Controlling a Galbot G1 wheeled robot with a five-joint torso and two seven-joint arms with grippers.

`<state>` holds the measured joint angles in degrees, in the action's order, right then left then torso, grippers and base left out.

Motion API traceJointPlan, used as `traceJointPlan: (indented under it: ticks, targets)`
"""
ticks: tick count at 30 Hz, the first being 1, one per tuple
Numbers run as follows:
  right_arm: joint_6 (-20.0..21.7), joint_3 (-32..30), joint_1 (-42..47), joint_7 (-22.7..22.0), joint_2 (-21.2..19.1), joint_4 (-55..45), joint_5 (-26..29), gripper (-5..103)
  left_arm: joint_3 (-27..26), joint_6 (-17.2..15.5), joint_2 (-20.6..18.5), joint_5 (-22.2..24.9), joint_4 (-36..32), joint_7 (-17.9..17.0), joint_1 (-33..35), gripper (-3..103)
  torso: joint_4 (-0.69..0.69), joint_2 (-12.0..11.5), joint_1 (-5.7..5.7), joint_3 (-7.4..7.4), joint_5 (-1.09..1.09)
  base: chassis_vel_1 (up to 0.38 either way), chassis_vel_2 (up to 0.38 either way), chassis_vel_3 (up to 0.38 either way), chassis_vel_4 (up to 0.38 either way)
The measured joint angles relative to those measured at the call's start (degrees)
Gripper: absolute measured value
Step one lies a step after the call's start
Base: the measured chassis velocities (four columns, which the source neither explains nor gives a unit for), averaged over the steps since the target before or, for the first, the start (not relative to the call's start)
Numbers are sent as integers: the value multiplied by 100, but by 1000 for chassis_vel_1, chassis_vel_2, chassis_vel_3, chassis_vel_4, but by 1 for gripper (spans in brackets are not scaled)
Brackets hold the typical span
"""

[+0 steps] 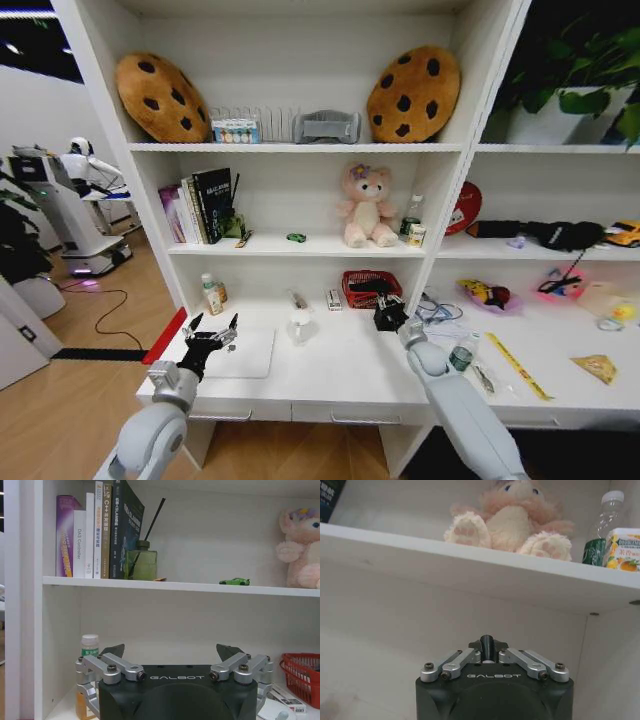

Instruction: Organize the objects on the table.

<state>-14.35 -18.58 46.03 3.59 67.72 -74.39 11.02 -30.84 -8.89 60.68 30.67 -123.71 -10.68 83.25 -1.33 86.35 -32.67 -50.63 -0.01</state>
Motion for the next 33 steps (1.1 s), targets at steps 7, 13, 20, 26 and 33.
traceJointPlan:
  ticks: [7,13,20,26,33]
  targets:
    - [-678,-113,-457,-117,281,524,-445,11,-1,0,0,0,0,0,0,100,2,1,0,0,0,0,0,0,0]
    - [-748,-284,-520,-367,237,735,-758,11,0,0,0,0,0,0,0,100,-1,1,1,0,2,0,0,0,0]
    - [-959,-350,-508,-491,197,1008,-837,11,0,0,0,0,0,0,0,100,-1,1,1,0,2,0,0,0,0]
    - [-1418,-311,-595,-643,417,1449,-825,11,0,0,0,0,0,0,0,100,2,1,1,0,2,0,0,0,0]
    - [-1712,-332,-690,-604,576,1787,-882,11,0,0,0,0,0,0,0,100,1,1,1,0,1,0,0,0,0]
